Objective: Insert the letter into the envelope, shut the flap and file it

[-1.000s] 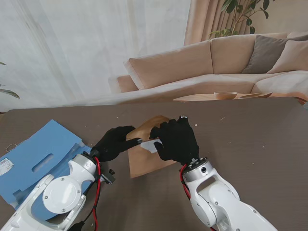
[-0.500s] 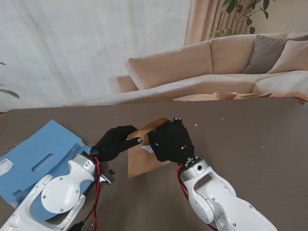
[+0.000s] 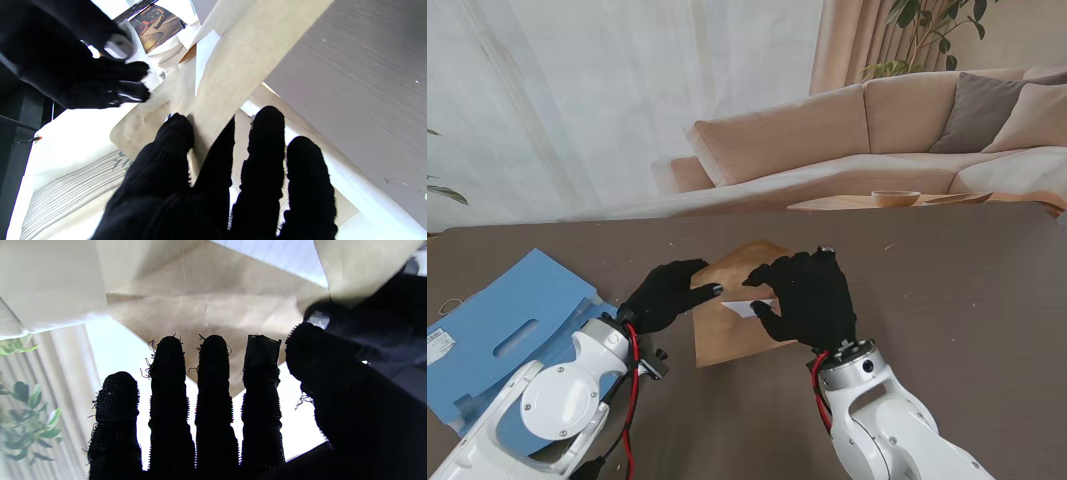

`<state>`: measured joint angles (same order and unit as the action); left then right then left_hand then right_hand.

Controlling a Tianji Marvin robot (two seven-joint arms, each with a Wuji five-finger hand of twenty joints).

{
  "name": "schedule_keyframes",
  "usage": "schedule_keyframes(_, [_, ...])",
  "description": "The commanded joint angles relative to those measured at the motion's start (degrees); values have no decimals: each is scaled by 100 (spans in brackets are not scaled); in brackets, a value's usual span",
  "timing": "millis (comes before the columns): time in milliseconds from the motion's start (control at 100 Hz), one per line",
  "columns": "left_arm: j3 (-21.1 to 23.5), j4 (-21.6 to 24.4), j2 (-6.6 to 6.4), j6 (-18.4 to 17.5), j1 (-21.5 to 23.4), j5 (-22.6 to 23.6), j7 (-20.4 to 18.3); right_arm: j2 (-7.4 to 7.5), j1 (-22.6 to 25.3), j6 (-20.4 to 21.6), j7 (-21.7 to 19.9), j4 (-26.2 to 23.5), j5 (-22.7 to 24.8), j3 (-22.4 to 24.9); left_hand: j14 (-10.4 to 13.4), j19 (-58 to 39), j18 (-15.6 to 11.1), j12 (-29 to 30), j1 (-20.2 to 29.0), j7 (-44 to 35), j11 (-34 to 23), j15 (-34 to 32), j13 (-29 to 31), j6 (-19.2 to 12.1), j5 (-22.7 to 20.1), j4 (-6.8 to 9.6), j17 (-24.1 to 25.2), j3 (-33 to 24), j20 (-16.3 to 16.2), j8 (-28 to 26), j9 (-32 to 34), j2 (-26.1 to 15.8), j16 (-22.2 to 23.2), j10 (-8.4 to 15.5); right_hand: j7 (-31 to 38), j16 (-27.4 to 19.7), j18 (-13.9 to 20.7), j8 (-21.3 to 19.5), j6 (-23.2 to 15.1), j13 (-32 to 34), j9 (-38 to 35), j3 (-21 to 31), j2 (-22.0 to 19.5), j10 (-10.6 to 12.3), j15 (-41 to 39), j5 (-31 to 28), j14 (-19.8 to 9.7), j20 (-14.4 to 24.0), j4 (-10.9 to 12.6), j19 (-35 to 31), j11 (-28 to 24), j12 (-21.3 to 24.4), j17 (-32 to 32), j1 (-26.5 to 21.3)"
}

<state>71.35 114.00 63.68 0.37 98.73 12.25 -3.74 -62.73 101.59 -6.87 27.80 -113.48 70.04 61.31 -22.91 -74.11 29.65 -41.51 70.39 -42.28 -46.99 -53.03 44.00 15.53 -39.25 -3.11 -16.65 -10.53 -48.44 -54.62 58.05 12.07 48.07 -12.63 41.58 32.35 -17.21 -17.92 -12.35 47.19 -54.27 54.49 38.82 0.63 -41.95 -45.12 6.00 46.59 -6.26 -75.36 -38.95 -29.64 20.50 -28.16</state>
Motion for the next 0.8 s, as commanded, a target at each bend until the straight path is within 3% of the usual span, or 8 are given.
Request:
schedule_keyframes(0, [-29,-41,51,-10,-28,0,-84,-36,258,-113,16,-151,-71,56,9,46,-163,-70,358,-102,109,28,-118,-354,228,88,63,-106,-9,-47,-130,-429,119,51,-393,-174,4,-163,188,-232,334,-74,-192,-53,334,238,91,-109,223,221,195,194,-109,210])
schedule_keyframes(110, [-57,-79,55,-33,-57,-16,-74,-84,666,-224,-21,-431,-289,356,10,72,-177,-74,357,-104,116,46,-134,-360,227,84,83,-101,-4,-37,-137,-437,121,53,-895,-323,-40,-588,297,-422,619,-162,-438,-116,715,401,128,-218,490,440,454,442,-240,310])
schedule_keyframes(320, [-12,-122,62,-90,-86,-27,-49,-151,1091,-148,-616,-682,-1032,873,15,116,-192,-82,358,-121,122,78,-150,-358,228,85,105,-105,3,-39,-144,-439,125,53,-1495,-713,-182,-430,613,-1132,1752,-403,-599,-329,1527,1405,285,-459,497,1064,1023,930,-656,387])
schedule_keyframes(460, [107,-124,51,-175,-62,-91,-104,-176,1037,-211,-1042,-618,-1564,1016,16,122,-193,-88,358,-124,122,83,-150,-368,228,79,106,-95,1,-38,-143,-435,129,60,-1858,-1024,-257,-201,1061,-1811,2841,-778,-750,-479,2084,2344,479,-651,453,1573,1203,1300,-1075,641])
schedule_keyframes(570, [217,-166,39,-275,-66,-197,-187,-194,901,-271,-1371,-515,-2071,1064,19,125,-195,-90,358,-123,126,90,-156,-373,229,82,108,-96,-1,-38,-147,-442,131,63,-2117,-1261,-302,-50,1560,-2433,3632,-1101,-796,-754,2477,2930,622,-822,376,2006,1354,1445,-1440,1003])
schedule_keyframes(790, [377,-300,15,-399,-118,-466,-383,-206,560,-255,-2085,-255,-3369,1149,22,151,-205,-94,358,-113,137,104,-163,-362,228,87,130,-103,0,-33,-153,-447,136,58,-2409,-1381,-226,66,2026,-2622,4024,-1312,-814,-955,2579,3325,653,-873,318,2196,1366,1498,-1550,1180])
